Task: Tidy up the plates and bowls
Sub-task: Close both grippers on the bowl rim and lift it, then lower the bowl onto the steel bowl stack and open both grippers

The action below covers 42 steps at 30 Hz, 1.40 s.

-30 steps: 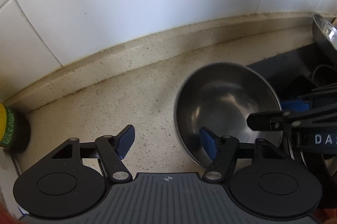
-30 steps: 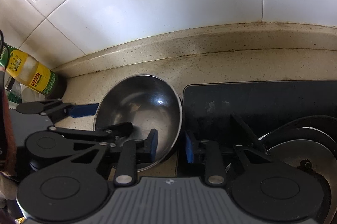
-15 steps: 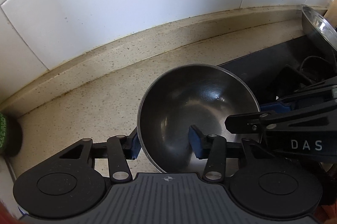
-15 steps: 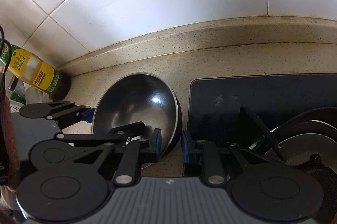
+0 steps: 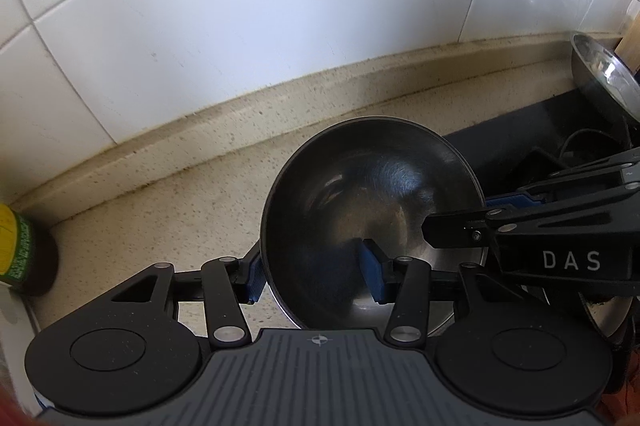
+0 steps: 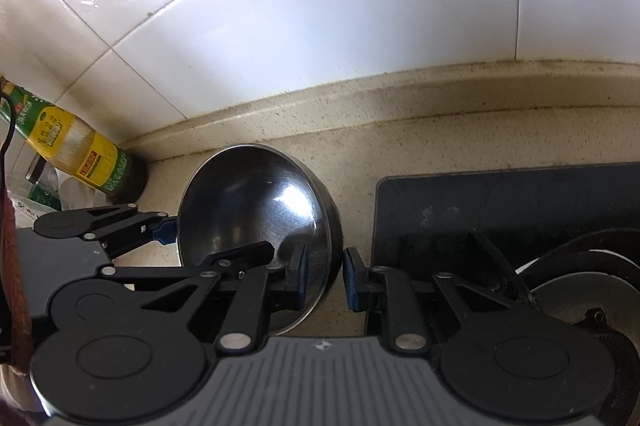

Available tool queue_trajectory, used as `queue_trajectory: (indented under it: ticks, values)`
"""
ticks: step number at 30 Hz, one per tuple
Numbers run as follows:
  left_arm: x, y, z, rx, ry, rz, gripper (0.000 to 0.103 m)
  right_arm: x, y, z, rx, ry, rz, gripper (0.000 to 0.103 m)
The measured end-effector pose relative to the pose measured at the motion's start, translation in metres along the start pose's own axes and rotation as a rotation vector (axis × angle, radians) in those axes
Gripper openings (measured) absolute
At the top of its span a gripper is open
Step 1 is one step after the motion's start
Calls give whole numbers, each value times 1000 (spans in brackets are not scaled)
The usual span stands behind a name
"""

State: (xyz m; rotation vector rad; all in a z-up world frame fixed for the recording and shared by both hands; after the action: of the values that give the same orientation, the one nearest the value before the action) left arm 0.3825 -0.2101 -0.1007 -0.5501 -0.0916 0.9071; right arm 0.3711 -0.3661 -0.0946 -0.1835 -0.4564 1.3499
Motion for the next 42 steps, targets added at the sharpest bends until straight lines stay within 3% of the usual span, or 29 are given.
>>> queue_trajectory:
  ticks: [19,25,33,42]
  values:
    - [-4,10,75,-118,-65,19,57,40,-1,59,-101,-40,93,20]
    - [-10,28,108,-159,-100,23,65,64,11,85,-131,-61,155,20]
    - [-16,57,143,-197,-136,50,65,87,35,106,-136,-97,221,20]
    - [-21,99,158,-190,-147,90,65,104,69,107,-80,-120,283,20]
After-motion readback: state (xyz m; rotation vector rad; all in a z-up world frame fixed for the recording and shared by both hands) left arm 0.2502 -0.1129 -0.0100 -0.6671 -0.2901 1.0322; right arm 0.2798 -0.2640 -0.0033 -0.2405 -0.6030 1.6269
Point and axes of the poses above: each gripper's, at about its wrist camera, not at the fingertips, and z roughly against the way its jaws point, x to its left, y to its underside, the point moved 2 cm from there along -z, roughly the way its jaws point, and after that the axes turned 13 degrees about y, right-handed, at the moved point
